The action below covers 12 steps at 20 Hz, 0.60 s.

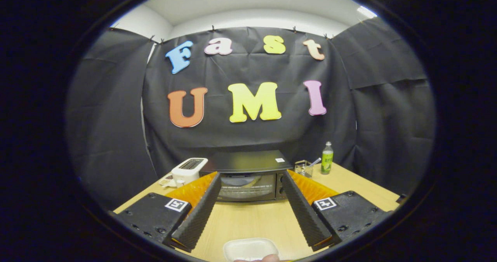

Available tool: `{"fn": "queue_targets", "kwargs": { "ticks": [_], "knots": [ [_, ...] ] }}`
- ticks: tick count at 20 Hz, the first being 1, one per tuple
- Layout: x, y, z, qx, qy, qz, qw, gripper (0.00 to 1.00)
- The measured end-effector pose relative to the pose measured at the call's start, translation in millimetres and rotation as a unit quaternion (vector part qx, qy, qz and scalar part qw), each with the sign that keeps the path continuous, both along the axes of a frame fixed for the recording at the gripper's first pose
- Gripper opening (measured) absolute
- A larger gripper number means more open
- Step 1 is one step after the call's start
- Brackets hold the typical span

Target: Open the toaster oven, put the food inside, and close the toaster oven door.

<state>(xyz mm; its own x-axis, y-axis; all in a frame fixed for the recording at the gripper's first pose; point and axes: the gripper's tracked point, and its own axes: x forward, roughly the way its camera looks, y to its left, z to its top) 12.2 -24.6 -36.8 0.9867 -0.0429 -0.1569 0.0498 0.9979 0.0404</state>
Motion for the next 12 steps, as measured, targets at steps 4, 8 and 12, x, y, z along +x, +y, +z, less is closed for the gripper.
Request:
{"fn": "queue_targets", "kwargs": {
  "ticks": [4,8,12],
  "knots": [
    [-45.9,14.3,13.7,0.006,0.000,0.018,1.000,1.00],
    [-94.7,28.9,8.2,0.005,0.019,0.039,0.999,1.00],
    [-114.1,24.4,9.8,-0.015,0.014,0.020,1.000,1.00]
  ]
}}
